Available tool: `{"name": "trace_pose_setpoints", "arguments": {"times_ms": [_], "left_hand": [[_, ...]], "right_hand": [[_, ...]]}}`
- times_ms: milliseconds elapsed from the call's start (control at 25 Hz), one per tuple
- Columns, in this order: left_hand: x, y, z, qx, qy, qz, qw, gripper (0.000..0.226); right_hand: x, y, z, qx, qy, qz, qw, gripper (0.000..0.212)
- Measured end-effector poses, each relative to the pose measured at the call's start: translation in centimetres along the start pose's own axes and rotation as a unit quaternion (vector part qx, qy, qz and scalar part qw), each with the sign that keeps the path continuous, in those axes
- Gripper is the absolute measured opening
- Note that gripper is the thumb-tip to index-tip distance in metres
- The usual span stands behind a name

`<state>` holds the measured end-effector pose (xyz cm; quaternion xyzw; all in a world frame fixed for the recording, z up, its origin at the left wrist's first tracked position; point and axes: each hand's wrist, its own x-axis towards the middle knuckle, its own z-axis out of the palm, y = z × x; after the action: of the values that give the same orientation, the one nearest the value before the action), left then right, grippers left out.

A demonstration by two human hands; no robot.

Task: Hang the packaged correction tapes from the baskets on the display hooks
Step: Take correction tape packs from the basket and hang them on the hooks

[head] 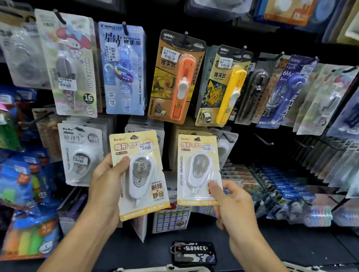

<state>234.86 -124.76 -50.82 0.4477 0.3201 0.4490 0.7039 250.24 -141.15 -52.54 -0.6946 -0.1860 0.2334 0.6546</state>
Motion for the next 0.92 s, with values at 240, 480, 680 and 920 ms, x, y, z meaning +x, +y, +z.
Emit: {"name": "trace_pose_setpoints", "arguments": {"times_ms": [240, 480, 680, 920], "left_hand": [[-0.3, -0.1, 1.3, 0.023, -0.042, -0.016, 0.999, 0.021], [-0.7, -1.2, 2.8, 0.049, -0.076, -0.013, 0.996, 0.022], [-0.5, -1.6, 2.8, 0.048, -0.097, -0.005, 0.994, 0.024], [0.2, -2.4, 0.5, 0.585, -0.062, 0.266, 0.763, 0.054]], "right_hand": [[-0.4, 0.6, 1.2, -0.005, -0.103, 0.059, 0.993, 0.040], [-0.2, 0.7, 3.3, 0.087, -0.092, 0.046, 0.991, 0.028], [-0.8, 0.9, 3.5, 0.035, -0.207, 0.028, 0.977, 0.012], [1.0, 0.3, 1.0, 0.020, 0.003, -0.016, 1.000, 0.016]]}}
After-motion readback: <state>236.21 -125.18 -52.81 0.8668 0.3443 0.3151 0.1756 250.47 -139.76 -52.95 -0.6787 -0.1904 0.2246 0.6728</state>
